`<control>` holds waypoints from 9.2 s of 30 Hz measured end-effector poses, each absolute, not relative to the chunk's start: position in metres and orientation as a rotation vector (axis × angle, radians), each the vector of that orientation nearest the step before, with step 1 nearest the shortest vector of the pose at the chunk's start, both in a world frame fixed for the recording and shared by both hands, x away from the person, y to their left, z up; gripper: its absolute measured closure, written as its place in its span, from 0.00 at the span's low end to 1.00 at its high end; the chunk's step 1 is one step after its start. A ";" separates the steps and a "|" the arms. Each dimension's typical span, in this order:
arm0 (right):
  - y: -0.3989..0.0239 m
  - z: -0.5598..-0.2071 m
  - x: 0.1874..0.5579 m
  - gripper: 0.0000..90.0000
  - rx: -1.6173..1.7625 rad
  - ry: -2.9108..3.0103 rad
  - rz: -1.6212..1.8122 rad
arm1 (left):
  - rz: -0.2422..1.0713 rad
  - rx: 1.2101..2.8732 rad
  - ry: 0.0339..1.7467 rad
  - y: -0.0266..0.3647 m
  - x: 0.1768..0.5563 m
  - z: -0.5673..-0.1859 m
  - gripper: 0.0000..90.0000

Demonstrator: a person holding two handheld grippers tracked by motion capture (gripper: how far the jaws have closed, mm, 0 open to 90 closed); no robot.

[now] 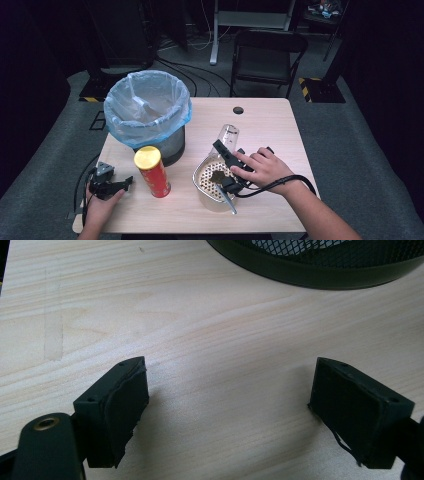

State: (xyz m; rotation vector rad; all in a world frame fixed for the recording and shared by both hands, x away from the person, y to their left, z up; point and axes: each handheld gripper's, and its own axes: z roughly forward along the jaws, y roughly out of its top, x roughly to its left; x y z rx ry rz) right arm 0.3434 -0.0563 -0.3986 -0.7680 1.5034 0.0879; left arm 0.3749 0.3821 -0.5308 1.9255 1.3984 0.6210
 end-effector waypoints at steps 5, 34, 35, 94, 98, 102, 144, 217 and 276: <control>-0.058 -0.394 0.346 0.37 -0.639 1.458 0.197 | 0.621 1.926 1.399 0.382 0.375 -0.531 0.17; -0.102 -0.337 0.378 0.38 0.717 2.018 1.811 | 0.617 1.931 1.395 0.382 0.374 -0.531 0.16; -0.103 -0.336 0.379 0.38 0.742 2.024 1.838 | 0.612 1.932 1.396 0.381 0.374 -0.531 0.16; 0.030 -0.231 0.478 0.35 0.635 2.079 1.611 | 0.601 1.945 1.358 0.380 0.373 -0.531 0.14; 0.047 -0.235 0.482 0.34 0.620 2.087 1.587 | 0.588 1.960 1.361 0.380 0.373 -0.530 0.14; 0.060 -0.237 0.486 0.34 0.627 2.104 1.605 | 0.588 1.960 1.360 0.380 0.373 -0.530 0.14; 0.003 -0.252 0.473 0.20 0.691 2.108 1.574 | 0.522 1.903 1.375 0.383 0.370 -0.516 0.12; -0.159 -0.352 0.374 0.26 0.943 1.965 1.442 | 0.443 1.982 0.936 0.287 0.343 -0.486 0.25; -0.177 -0.375 0.378 0.26 1.043 2.005 1.361 | 0.571 1.876 0.985 0.293 0.418 -0.202 0.26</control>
